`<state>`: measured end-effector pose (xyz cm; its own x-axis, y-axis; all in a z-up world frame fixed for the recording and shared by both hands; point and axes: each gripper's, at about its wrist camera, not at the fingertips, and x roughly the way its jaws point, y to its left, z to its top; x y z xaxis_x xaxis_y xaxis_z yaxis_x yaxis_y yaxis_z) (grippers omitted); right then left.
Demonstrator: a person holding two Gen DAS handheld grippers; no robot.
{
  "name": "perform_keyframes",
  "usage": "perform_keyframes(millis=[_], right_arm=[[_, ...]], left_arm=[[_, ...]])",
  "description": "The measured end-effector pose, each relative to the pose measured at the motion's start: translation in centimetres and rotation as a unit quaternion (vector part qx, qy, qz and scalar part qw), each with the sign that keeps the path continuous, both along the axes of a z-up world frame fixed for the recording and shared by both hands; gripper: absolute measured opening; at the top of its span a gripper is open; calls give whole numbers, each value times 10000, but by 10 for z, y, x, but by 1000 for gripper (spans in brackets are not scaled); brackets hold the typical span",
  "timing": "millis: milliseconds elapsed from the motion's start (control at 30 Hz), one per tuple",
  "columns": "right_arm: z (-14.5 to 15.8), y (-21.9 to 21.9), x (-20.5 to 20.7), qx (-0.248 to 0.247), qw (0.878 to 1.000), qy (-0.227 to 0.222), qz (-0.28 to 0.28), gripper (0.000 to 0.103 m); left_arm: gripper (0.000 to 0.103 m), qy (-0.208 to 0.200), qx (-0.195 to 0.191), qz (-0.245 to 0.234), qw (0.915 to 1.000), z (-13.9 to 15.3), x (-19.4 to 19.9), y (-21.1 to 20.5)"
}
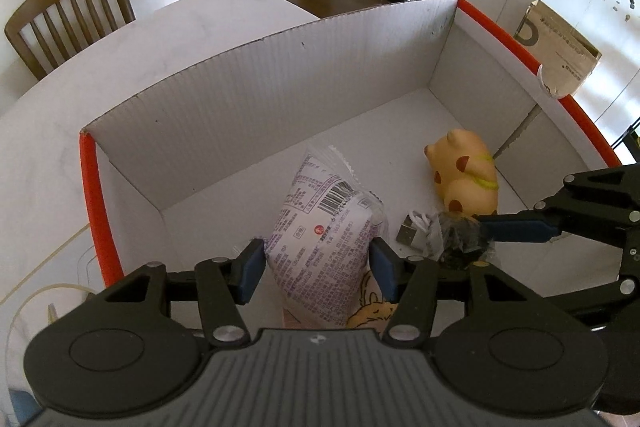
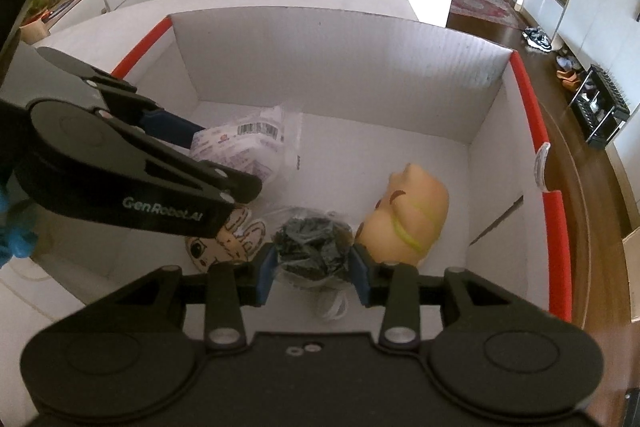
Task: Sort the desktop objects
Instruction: 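Open right tool to drop the black-item bag while left tool drops the clear bag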
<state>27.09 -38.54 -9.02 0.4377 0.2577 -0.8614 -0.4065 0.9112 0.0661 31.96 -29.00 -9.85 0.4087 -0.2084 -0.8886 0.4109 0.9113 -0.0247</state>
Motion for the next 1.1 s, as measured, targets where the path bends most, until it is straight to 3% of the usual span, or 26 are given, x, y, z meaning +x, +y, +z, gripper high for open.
perform_keyframes(millis=[267, 567, 667, 1100], right_arm=[[5, -4, -6, 98, 9999, -59, -58, 50], [21, -16, -20, 351, 9990, -256, -63, 64], [28, -18, -23, 444, 9986, -287, -50, 64], [53, -22, -39, 759, 9958, -516, -54, 66]], left_arm=[[58, -6, 15, -14, 10000, 2, 0, 0], [62, -318, -182, 166, 9992, 21, -13, 7], [66, -403, -286, 214, 9985, 29, -18, 11], [67, -889, -659, 242, 9936, 65, -61, 31]])
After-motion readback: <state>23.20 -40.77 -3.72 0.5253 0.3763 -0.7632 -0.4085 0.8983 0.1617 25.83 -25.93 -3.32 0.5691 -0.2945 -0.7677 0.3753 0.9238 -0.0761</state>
